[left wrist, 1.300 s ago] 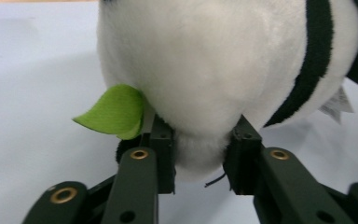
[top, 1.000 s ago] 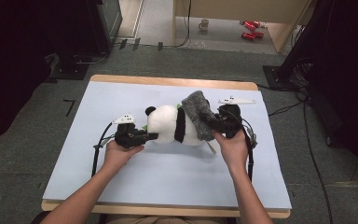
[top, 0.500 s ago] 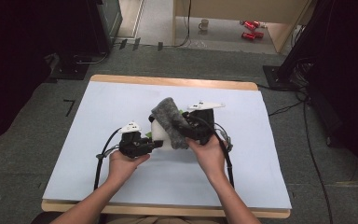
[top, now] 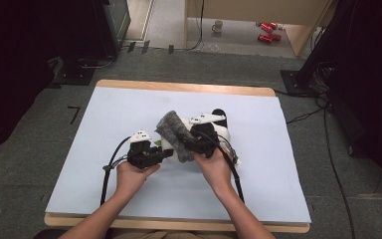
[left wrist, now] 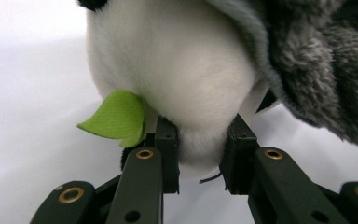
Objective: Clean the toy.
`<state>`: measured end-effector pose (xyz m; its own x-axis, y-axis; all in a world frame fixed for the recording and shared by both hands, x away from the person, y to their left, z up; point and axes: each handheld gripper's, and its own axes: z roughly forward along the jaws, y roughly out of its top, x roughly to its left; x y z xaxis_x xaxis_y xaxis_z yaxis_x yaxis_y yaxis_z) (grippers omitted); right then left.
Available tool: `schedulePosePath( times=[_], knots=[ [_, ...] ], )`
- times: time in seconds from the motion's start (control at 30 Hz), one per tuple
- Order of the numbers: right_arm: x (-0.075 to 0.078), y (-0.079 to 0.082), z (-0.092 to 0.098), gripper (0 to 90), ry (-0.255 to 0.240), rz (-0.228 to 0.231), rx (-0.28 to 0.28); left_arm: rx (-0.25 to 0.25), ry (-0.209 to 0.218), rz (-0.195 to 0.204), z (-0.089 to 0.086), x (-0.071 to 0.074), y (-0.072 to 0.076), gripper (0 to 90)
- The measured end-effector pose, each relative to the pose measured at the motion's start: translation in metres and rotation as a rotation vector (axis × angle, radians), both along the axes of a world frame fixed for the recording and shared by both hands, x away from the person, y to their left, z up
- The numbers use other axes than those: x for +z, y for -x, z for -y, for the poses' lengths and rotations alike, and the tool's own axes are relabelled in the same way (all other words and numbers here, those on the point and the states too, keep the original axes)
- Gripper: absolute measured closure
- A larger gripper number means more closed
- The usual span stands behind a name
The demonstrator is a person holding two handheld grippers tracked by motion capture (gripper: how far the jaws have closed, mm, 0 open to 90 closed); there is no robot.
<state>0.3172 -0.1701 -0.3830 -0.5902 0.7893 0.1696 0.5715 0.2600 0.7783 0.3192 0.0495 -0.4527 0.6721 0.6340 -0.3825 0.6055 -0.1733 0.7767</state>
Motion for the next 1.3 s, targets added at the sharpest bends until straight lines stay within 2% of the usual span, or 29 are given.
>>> schedulePosePath(
  times=[0.1,0.13,0.2,0.23,0.37,0.63,0.73,0.9,1.13,1.23,1.3],
  knots=[
    [-0.002,-0.002,0.011,75.8,0.047,0.003,-0.047,0.012,0.014,-0.030,-0.006,-0.003,-0.007,72.4],
    [-0.003,-0.004,0.018,76.2,0.044,-0.003,-0.063,0.008,0.019,-0.032,-0.007,-0.004,-0.009,72.4],
    [-0.006,-0.007,0.032,76.8,-0.003,-0.028,-0.077,0.001,0.024,-0.028,-0.007,-0.004,-0.011,72.3],
    [-0.005,-0.007,0.036,76.8,-0.010,-0.033,-0.083,0.001,0.025,-0.028,-0.006,-0.003,-0.011,72.3],
    [-0.002,-0.008,0.047,76.9,-0.005,-0.023,-0.107,-0.004,0.039,-0.047,-0.009,-0.005,-0.016,72.3],
    [0.002,-0.008,0.071,76.9,-0.026,-0.021,-0.163,-0.009,0.051,-0.070,-0.013,-0.006,-0.024,71.9],
    [0.003,-0.006,0.077,77.1,0.004,-0.008,-0.192,-0.008,0.055,-0.080,-0.013,-0.007,-0.027,71.9],
    [0.002,-0.005,0.092,77.1,-0.011,-0.021,-0.231,-0.009,0.060,-0.082,-0.012,-0.007,-0.029,71.9],
    [0.006,-0.002,0.110,78.1,-0.003,-0.031,-0.299,0.005,0.047,-0.088,-0.011,-0.008,-0.032,71.9],
    [0.014,0.002,0.112,78.1,-0.038,-0.020,-0.297,0.009,0.044,-0.085,-0.011,-0.008,-0.031,71.9],
    [0.019,0.003,0.105,78.1,-0.059,-0.012,-0.269,0.007,0.044,-0.078,-0.010,-0.008,-0.029,71.9]
  ],
)
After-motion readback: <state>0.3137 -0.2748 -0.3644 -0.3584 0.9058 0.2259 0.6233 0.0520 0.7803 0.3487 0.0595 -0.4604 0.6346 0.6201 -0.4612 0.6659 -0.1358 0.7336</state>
